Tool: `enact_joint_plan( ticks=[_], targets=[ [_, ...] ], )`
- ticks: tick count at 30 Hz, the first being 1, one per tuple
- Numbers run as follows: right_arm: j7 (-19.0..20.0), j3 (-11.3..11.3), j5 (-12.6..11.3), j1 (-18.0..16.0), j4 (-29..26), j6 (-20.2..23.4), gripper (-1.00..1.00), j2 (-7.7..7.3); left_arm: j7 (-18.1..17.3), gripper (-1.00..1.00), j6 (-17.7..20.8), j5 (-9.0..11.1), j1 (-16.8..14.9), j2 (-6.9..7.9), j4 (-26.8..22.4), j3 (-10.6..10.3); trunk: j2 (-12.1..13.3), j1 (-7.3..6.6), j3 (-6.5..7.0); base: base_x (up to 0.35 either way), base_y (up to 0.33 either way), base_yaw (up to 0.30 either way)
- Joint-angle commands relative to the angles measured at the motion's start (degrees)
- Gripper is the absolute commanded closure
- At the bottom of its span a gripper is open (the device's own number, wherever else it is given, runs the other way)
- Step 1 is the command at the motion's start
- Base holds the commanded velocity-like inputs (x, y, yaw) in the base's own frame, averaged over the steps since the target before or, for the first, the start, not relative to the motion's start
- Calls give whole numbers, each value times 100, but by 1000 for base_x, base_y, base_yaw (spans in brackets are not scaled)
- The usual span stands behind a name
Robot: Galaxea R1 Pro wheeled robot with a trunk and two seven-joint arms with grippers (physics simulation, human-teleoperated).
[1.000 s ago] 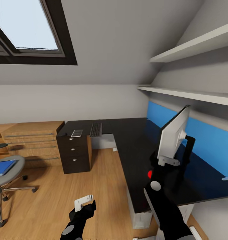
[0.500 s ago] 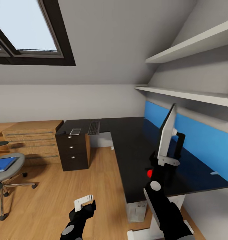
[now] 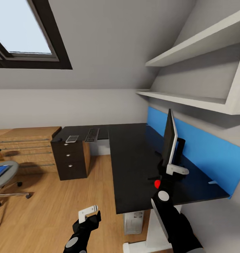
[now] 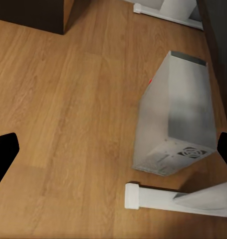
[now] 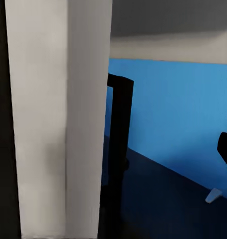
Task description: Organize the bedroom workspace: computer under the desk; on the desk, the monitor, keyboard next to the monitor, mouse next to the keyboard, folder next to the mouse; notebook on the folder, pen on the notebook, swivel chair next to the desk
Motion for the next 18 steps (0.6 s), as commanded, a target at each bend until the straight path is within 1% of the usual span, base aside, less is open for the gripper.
enact_joint_plan(
  ticks=[1, 9, 15, 18],
  targets=[
    [-27, 5, 13, -4, 4, 9, -100, -1, 39, -100, 27, 13, -7, -3, -7, -24, -4, 0, -7, 0, -26, 0],
    [-19, 18, 13, -4, 12, 9, -100, -1, 39, -100, 26, 14, -7, -39, -9, -24, -4, 0, -7, -18, -8, 0],
    [-18, 19, 13, -4, 13, 9, -100, -1, 39, -100, 27, 15, -7, -42, -6, -23, -4, 0, -7, -251, 0, 0],
    [-18, 19, 12, -5, 13, 9, -100, -1, 39, -100, 27, 15, -7, -42, -9, -22, -4, 0, -7, -123, 0, 0]
  ],
)
